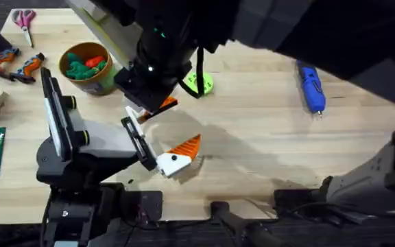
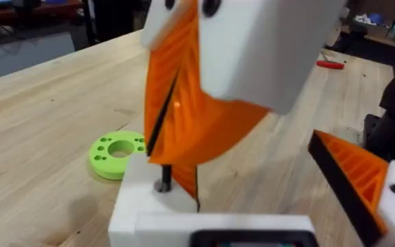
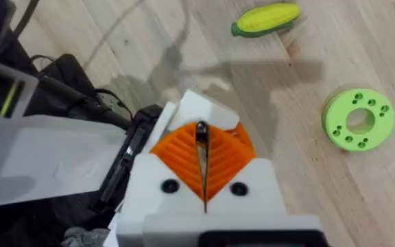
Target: Pick up the gripper from the table and insert it into the empty holder that is missing its gripper. Then pick up a screw, insert it into the mounting hole, and use the screwdriver to tighten it. Finally, clean up the table by picking up the vegetable and placing it into the bucket.
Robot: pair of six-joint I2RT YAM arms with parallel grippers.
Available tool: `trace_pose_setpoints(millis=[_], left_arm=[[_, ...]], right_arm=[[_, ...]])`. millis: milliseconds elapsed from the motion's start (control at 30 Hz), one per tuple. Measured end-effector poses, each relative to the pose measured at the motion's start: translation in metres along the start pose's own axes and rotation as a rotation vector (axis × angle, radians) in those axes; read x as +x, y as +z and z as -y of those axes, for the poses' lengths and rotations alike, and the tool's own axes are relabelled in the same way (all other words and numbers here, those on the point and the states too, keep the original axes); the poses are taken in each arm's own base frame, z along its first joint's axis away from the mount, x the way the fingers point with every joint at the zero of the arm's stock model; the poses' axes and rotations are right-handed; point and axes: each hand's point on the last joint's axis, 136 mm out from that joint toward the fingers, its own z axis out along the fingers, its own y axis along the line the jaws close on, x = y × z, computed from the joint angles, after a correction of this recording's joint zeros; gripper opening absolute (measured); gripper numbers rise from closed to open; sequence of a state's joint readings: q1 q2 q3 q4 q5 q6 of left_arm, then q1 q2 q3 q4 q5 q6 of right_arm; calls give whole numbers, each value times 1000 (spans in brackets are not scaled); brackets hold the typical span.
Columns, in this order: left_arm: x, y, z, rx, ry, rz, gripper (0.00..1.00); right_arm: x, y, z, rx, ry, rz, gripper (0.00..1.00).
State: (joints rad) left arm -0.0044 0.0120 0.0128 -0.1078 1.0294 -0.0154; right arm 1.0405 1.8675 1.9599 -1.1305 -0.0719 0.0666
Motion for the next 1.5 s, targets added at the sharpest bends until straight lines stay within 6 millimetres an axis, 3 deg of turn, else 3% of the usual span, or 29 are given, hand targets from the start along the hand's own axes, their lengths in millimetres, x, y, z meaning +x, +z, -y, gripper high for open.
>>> trace_pose_setpoints(millis=[567,1000,1500], left_arm=[[0,0,0,0,0,0,985],[0,0,0,-1,0,0,985],[0,0,0,-1,1,0,985]], right_arm=[[-1,0,8,45,-1,4,6],[0,1,-2,45,-32,2,6],[0,0,2,69,-32,4,6]])
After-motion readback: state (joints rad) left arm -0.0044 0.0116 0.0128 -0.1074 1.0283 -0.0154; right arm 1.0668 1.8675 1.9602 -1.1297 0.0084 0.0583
